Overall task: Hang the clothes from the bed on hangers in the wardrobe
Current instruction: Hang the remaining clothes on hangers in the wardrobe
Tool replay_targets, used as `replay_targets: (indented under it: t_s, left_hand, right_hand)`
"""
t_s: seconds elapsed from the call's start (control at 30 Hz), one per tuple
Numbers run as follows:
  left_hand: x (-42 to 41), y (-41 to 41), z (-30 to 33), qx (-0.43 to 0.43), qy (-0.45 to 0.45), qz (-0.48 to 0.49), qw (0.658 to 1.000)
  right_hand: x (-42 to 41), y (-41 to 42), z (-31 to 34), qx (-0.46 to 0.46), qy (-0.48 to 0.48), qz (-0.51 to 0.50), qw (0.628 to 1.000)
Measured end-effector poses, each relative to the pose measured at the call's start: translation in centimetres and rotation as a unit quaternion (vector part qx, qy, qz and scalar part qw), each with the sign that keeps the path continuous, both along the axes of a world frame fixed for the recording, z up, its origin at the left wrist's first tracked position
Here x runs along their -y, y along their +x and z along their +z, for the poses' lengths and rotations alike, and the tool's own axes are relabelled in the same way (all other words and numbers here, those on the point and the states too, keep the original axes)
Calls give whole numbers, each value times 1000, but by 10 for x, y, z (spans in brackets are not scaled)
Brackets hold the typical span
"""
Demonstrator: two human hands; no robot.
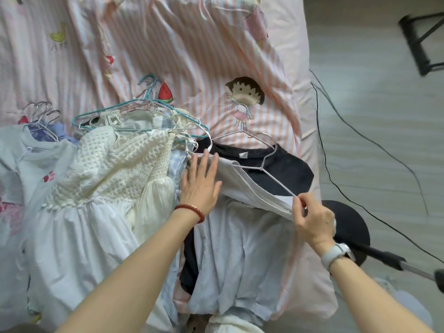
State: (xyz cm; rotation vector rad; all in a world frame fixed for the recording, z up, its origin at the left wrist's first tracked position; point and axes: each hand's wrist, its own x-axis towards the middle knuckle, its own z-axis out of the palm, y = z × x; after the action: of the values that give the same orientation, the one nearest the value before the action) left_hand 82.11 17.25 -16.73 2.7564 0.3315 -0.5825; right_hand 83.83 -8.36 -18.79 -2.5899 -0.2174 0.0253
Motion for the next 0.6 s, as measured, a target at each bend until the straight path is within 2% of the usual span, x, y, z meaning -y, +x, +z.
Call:
replay_targets:
  t_s: [0.1, 0.23, 0.37, 0.43, 0.6]
  left_hand:
    - [9, 7, 7, -40, 1, -51, 998]
    - [-10, -12, 22, -9, -28, -19, 999]
    - [-26, -60, 54, 27, -180, 38, 983]
    - [-29, -89, 74, 85, -208, 98, 969]
    - [-65, -165, 114, 195, -71, 260, 943]
  right_hand:
    - [3, 0, 10, 40, -9, 11, 999]
    - [2, 17, 27, 102, -9, 83, 991]
    - [-24, 34, 52, 152, 15, 116, 981]
    - [-48, 37, 63, 148, 37, 142, 978]
    - [-127, 14, 91, 72, 58, 281, 955]
